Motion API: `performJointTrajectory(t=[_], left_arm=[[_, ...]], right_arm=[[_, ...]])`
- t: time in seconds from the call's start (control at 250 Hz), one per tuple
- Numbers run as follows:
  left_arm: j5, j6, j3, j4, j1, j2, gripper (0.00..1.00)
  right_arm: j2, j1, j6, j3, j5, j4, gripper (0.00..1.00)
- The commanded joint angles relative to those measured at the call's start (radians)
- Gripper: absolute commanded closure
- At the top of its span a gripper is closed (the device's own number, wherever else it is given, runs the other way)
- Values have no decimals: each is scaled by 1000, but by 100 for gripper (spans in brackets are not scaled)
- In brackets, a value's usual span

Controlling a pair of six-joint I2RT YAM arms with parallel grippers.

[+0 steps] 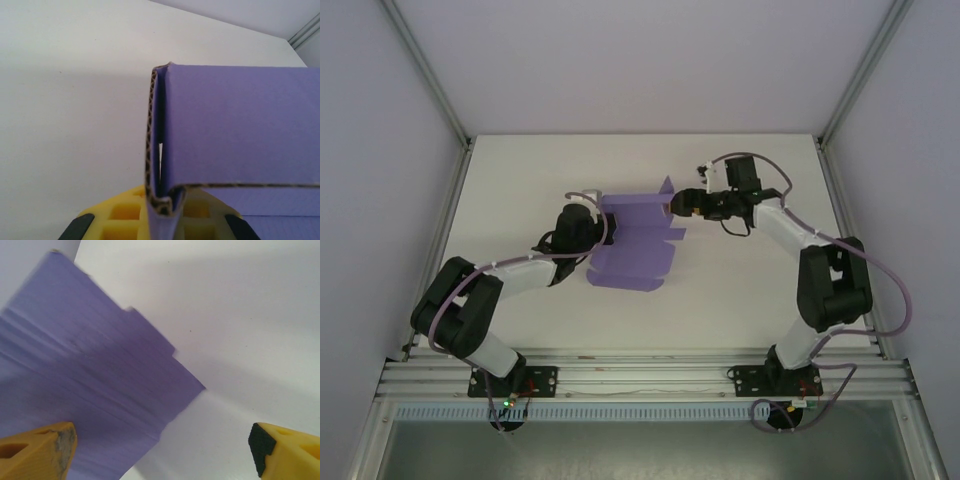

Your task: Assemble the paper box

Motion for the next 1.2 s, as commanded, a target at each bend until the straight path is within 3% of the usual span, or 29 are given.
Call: performJointTrajectory(t=[0.0, 0.132, 0.24, 0.408, 0.895, 1.003, 1.199], left_arm=[[-50, 20, 21, -30, -8, -30, 100], [-107, 25, 38, -81, -8, -23, 100], [-111, 25, 37, -78, -8, -15, 100], [-118, 18, 54, -89, -9, -2, 100], [-106, 31, 93, -89, -24, 15, 100], [-169, 38, 127, -126, -49, 38, 100], [-243, 47, 142, -125, -98, 55, 100]], right_arm=[[-130, 8, -38, -23, 127, -28, 7], [-223, 5, -25, -35, 284, -41, 2], [-251, 6, -34, -26, 274, -35, 1], [-212, 18, -76, -8, 136, -27, 1], [-56, 130, -153, 17, 229, -14, 0], [-26, 178, -64, 18, 356, 60, 0], [-12, 271, 179, 5, 807, 161, 0]])
